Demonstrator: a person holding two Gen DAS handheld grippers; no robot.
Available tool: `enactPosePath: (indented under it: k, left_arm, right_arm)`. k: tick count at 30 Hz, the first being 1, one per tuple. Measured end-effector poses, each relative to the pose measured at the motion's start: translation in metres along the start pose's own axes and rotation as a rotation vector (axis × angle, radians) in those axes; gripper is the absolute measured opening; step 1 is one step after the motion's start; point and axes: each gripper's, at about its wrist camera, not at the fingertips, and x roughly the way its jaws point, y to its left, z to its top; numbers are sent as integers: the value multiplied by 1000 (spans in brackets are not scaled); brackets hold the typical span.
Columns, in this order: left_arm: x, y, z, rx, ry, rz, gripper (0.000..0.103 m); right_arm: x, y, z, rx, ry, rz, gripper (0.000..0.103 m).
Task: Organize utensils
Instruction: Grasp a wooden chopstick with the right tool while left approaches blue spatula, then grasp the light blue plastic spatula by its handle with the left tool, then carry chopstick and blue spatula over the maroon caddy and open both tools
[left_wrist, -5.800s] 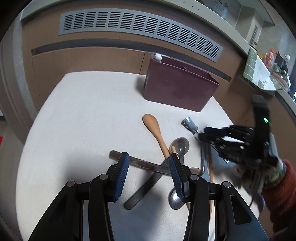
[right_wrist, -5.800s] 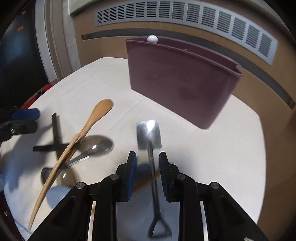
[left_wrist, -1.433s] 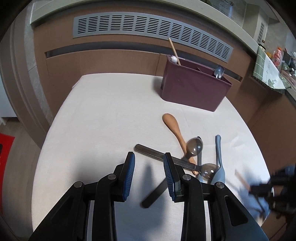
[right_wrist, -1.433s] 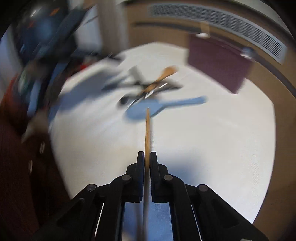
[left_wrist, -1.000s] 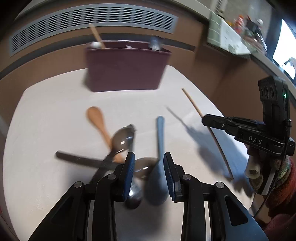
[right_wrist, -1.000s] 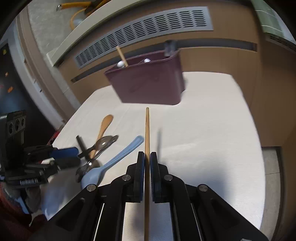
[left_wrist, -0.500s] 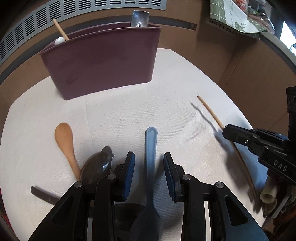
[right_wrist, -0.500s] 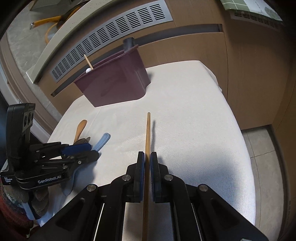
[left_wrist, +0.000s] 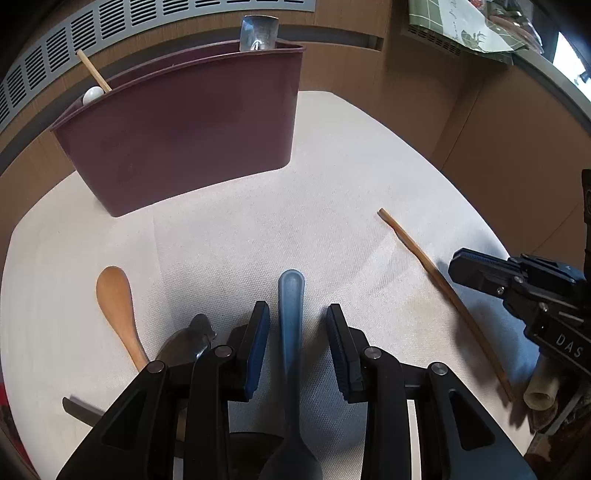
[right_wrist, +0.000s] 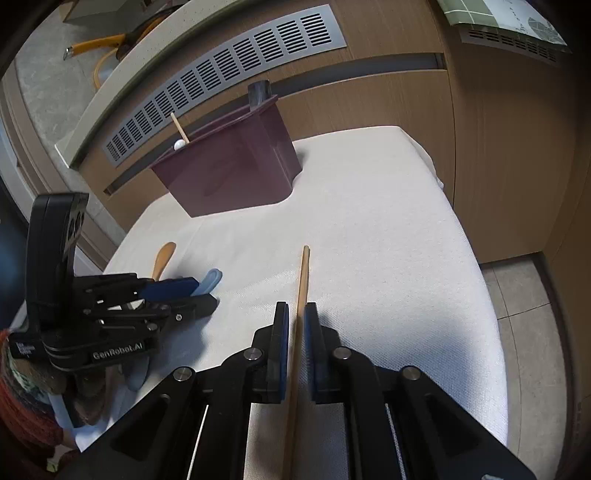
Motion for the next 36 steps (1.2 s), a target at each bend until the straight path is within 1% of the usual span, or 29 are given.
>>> enactPosePath:
  k: [3,5,6,8,10,14,17,21,25,28,29,30,31,33,36]
  left_arm:
    - [0,1,1,-1,-18,11,32]
    - [-2,2,-1,2,-42,18,21]
    - [-1,0,2,-4,-46,9,13]
    - [-4,8,2,-44,-49,-22,13]
    - [-15,17,2,-83,-75,-39,13]
    - [-49,36,-5,-155,-172,-66,13]
    - [-81,48,-11,-221,-256,-86,13]
    - [-105,49,-17,-228,-332,-66,13]
    - [-113,48,-20,-220,-352,-59,13]
    - [-114,49,-20,-220,-358,-58,13]
    - [-115,50,-21,-220,-359,-59,13]
    - [-116,50,-22,-220,-361,-58,13]
    - [-115,48,-23,-220,-363,-55,13]
    - [-116,47,-24,-219,-365,-52,13]
    - [-118,47,-26,-223,-368,-48,13]
  right_arm:
    - [2,0,-1,-9,23,-20,9]
    - [4,0,-1,-12,37,-38,9]
    - [4,-1,-1,-11,38,-42,9]
    - [4,-1,0,-16,39,-50,9]
    - [2,1,0,-32,36,-69,9]
    - [-2,3,3,-62,28,-96,10]
    - [1,8,5,-89,57,-76,11]
    - [10,14,9,-111,92,-67,14]
    - [25,19,10,-145,130,-138,14]
    - [29,25,12,-183,120,-166,13]
    - [31,27,12,-204,121,-175,11]
    - [32,29,13,-222,122,-182,6]
    - [32,30,14,-230,120,-184,5]
    - [28,31,17,-210,104,-150,5]
    - [15,35,22,-198,38,-138,5]
